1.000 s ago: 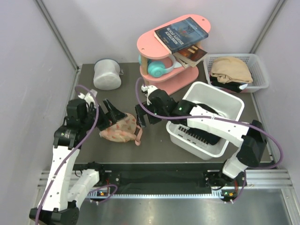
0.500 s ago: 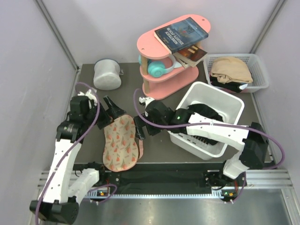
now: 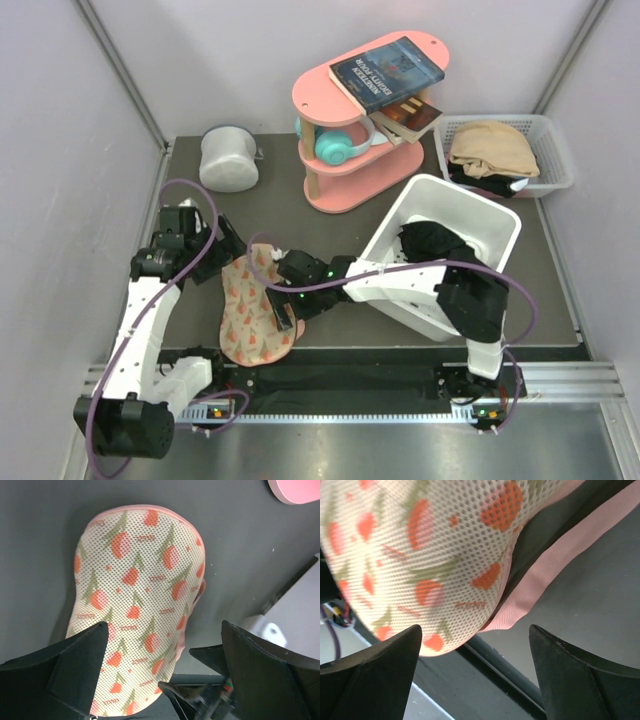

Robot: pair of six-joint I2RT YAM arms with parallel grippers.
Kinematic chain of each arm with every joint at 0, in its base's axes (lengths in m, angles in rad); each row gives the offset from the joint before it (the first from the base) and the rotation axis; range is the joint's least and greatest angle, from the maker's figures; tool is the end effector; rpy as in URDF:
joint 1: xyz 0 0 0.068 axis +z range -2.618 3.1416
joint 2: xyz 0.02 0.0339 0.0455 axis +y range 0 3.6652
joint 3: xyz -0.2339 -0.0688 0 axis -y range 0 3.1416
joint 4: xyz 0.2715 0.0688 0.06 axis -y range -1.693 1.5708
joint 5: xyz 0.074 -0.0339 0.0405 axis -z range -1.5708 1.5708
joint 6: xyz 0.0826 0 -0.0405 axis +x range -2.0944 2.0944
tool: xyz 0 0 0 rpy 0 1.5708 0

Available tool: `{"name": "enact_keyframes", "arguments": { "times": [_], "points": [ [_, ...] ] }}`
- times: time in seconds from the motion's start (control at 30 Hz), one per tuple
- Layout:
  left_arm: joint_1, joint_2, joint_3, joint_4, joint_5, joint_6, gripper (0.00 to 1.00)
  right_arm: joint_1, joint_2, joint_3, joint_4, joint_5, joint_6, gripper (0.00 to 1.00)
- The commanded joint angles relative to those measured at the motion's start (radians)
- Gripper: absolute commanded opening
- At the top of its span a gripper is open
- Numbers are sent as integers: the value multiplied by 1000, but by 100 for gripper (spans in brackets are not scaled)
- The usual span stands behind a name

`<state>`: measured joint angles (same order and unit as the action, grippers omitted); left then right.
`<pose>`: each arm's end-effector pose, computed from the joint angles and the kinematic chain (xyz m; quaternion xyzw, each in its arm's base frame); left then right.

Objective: Unzip the laundry bag and remove the bra

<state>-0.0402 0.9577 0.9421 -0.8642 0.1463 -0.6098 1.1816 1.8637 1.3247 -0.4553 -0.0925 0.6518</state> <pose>0.2564 -0.0224 0.2406 -0.2399 0.9075 -0.1730 0.2981 0.1586 0.4068 0.1186 -0.2634 0.9209 0.2523 0.1376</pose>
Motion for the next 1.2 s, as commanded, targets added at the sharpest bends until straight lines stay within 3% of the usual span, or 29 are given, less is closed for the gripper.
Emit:
{"name": "enact_keyframes", "arguments": {
  "times": [0.0, 0.2, 0.3, 0.33, 0.43, 0.5, 0.63, 0.7, 0.8, 0.9, 0.93, 1.0, 1.17],
  "points": [
    [26, -31, 24, -15, -27, 35, 99, 23, 52, 50, 26, -39, 38, 86],
    [34, -62, 24, -35, -8, 30, 99, 23, 101, 18, 108, -147, 42, 68],
    [33, -80, 17, -38, 2, 18, 99, 12, 126, 41, 95, -173, 5, 46],
    [34, -83, 15, -42, 4, 16, 99, 6, 130, 50, 83, -173, -7, 30],
    [34, -103, 18, -58, -1, 16, 99, -42, 124, 65, 34, -153, -56, 6],
    [33, -119, 17, -67, -2, 19, 99, -103, 112, 73, 6, -125, -83, 0],
    [34, -143, 3, -85, 21, 7, 99, -238, 120, 190, -110, -69, -217, 0],
    [33, -166, -20, -88, 38, -5, 99, -302, 153, 272, -150, -30, -274, 2],
    [34, -200, -69, -72, 68, -33, 99, -358, 224, 457, -224, -9, -369, 12],
    [34, -224, -121, -38, 111, -62, 99, -385, 298, 628, -284, -18, -408, 36],
    [33, -231, -134, -29, 134, -83, 99, -389, 316, 690, -296, -16, -412, 59],
    [34, -244, -167, 0, 150, -103, 99, -390, 310, 712, -321, -7, -408, 81],
    [34, -240, -227, 59, 167, -117, 99, -370, 120, 495, -235, 19, -322, 89]
  ]
}}
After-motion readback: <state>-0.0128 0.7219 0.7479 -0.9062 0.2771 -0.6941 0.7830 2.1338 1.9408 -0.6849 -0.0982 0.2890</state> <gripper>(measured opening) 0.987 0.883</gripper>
